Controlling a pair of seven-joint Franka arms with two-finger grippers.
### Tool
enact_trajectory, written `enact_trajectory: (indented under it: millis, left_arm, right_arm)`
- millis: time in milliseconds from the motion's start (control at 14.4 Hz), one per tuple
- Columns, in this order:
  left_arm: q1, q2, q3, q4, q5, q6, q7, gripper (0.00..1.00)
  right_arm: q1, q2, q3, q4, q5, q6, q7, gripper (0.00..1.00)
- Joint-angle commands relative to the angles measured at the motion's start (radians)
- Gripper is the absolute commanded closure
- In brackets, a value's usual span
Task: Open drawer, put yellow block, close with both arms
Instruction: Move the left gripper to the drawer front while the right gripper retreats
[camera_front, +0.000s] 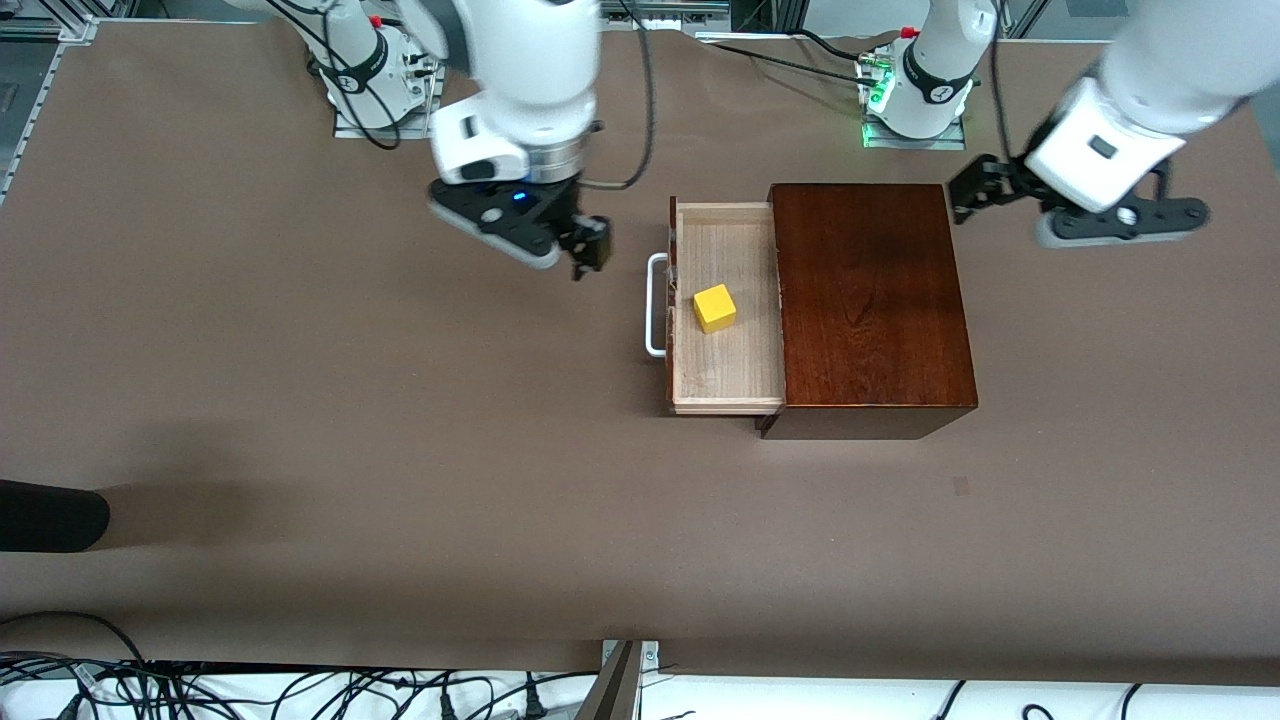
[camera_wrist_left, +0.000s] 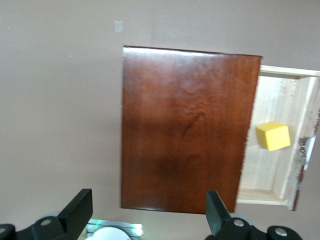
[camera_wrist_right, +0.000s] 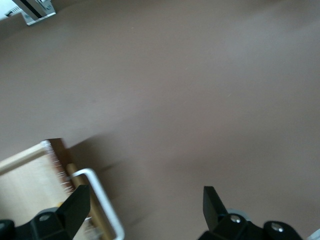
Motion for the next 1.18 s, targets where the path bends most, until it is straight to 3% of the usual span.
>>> enact_trajectory:
  millis: [0,346,762,1109]
  left_arm:
    - [-0.007,0.04,-0.087,0.04,-0.028,-0.023,-0.166,0.0]
    - [-0.226,0.116,-0.101,0.037,-0.058,0.071,-0.55,0.0]
    - [-0.355,0.262,-0.101,0.039,-0.059,0.214,-0.861,0.0]
    - [-0.454,0.411,-0.101,0.06,-0.051,0.403,-1.113,0.0]
  right_arm:
    - [0.005,-0.063,-0.105,-0.097,0.048,0.015,-0.247,0.0]
    - [0.005,-0.071,-0.296,-0.132,0.112,0.024,-0.665,0.0]
    - [0.005,-0.072,-0.514,-0.132,0.242,0.014,-1.056,0.0]
    - [-0.049,-0.086,-0.518,-0.137,0.255,-0.026,-1.113,0.0]
